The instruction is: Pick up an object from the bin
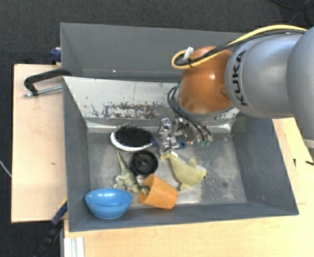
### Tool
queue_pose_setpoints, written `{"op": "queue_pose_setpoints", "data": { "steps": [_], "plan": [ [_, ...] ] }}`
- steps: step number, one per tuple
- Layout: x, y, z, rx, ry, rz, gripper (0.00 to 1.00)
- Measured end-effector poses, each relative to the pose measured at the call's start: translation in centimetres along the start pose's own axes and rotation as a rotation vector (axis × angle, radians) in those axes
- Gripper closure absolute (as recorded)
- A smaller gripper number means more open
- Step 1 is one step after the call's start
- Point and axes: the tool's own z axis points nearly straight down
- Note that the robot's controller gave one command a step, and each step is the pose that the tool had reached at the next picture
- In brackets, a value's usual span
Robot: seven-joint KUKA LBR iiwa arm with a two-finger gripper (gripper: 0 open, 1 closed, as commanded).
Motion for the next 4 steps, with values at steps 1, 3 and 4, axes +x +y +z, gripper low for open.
{"op": "queue_pose_setpoints", "data": {
  "steps": [1,3,4],
  "plan": [
    [-0.9,0.2,-16.9,0.003,0.012,0.029,1.00],
    [0.3,-3.3,-1.4,-0.005,0.033,-0.253,0.00],
    [0.5,-5.2,1.9,0.000,0.021,-0.116,0.00]
  ]
}}
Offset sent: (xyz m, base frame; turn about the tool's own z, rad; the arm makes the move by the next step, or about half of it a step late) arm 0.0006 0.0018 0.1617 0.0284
